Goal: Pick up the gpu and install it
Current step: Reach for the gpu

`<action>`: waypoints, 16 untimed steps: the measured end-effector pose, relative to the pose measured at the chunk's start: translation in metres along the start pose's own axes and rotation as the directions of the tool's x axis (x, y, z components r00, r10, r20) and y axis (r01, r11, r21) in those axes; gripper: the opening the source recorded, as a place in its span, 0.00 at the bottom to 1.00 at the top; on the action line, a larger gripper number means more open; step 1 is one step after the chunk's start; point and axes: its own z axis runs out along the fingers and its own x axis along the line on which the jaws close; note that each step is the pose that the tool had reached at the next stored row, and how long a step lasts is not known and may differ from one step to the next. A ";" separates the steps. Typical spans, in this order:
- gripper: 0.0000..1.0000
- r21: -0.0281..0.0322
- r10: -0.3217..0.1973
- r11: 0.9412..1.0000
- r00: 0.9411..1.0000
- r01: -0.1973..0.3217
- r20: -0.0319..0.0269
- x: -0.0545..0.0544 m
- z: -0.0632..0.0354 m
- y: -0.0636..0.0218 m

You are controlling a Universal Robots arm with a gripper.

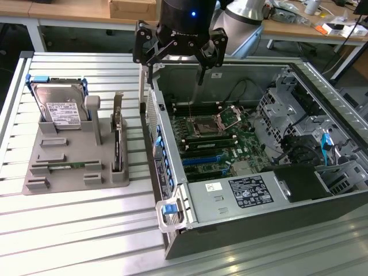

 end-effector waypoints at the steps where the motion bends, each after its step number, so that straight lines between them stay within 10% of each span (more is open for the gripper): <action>1: 0.99 0.000 0.000 1.000 1.000 0.000 0.000 0.000 0.0000 0.0000; 16: 0.99 0.001 0.000 1.000 1.000 0.000 0.000 0.013 -0.0003 -0.0010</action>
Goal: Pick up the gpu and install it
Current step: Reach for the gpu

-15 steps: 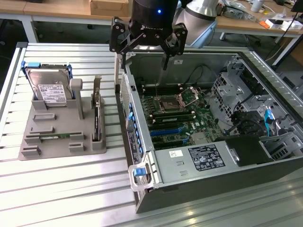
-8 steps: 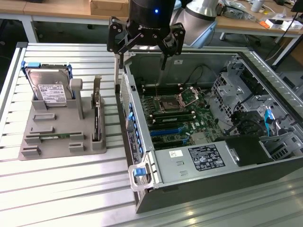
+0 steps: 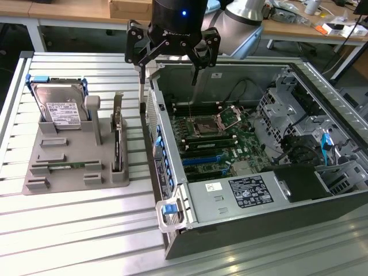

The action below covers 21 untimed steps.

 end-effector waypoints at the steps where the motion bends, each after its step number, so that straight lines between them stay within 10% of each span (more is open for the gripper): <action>1: 0.99 0.000 0.000 1.000 1.000 0.000 0.000 0.001 0.0000 0.0000; 18: 0.99 0.000 0.000 1.000 1.000 0.000 0.000 0.011 -0.0001 -0.0009; 21: 0.73 0.000 0.000 1.000 1.000 0.000 0.000 0.022 -0.0002 -0.0017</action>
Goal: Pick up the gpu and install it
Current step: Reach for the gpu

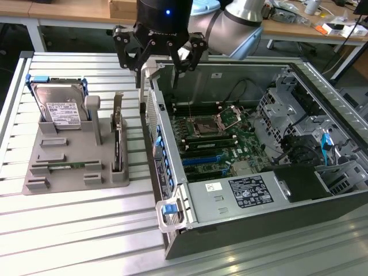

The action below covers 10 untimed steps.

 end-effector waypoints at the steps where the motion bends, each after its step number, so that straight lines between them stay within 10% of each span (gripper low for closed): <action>1: 0.66 0.000 0.000 1.000 1.000 0.000 0.000 0.007 -0.0001 -0.0005; 5: 0.24 0.000 0.000 1.000 1.000 0.000 0.000 0.029 -0.0002 -0.0022; 10: 0.11 0.000 0.000 1.000 1.000 0.000 0.000 0.059 0.0007 -0.0045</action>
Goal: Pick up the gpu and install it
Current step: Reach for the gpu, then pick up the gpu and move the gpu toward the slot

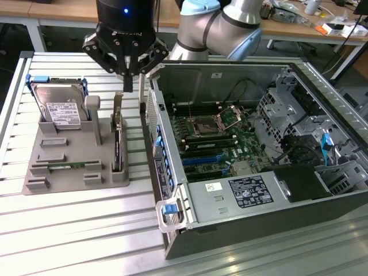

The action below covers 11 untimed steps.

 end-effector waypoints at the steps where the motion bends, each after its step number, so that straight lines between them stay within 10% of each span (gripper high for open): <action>1: 0.11 0.000 0.000 1.000 1.000 0.000 0.000 0.006 0.0000 -0.0004; 11: 0.11 0.000 0.000 1.000 1.000 0.000 0.000 0.014 0.0000 -0.0010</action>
